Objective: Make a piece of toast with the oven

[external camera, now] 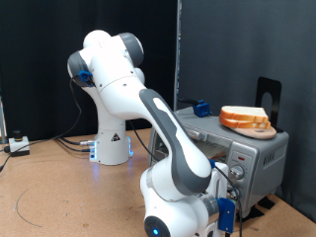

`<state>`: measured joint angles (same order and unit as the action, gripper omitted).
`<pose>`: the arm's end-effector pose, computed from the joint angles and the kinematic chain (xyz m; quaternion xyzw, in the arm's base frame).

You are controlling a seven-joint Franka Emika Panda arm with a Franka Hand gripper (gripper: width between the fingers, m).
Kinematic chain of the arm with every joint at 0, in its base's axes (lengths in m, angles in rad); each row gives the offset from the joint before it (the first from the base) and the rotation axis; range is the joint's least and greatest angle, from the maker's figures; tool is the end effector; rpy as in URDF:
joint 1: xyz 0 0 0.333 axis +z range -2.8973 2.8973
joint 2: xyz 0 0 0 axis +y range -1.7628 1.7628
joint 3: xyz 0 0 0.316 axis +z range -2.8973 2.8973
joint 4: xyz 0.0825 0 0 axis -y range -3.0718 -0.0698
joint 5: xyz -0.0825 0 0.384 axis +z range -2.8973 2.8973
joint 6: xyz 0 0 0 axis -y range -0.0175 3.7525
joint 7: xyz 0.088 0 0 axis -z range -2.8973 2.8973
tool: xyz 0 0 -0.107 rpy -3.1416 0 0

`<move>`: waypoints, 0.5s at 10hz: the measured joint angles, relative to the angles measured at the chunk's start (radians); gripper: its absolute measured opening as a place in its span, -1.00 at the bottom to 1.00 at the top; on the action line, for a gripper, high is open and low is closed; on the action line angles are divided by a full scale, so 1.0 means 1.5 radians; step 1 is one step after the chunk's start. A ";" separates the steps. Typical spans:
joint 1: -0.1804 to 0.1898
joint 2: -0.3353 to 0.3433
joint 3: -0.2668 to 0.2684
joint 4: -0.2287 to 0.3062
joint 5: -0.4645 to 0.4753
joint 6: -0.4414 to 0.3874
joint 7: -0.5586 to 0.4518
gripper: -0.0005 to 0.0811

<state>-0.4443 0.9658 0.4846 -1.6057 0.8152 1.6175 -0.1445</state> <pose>0.6081 0.0725 0.1315 -0.7430 0.1102 0.3471 0.5616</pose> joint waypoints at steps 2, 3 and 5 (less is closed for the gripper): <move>0.000 0.000 0.000 0.000 0.000 0.000 0.003 -0.76; 0.000 0.000 0.000 0.000 0.000 0.000 0.003 -0.76; -0.003 -0.006 0.004 -0.011 0.000 0.017 -0.071 -0.76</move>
<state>-0.4494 0.9570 0.4906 -1.6220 0.8155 1.6426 -0.2515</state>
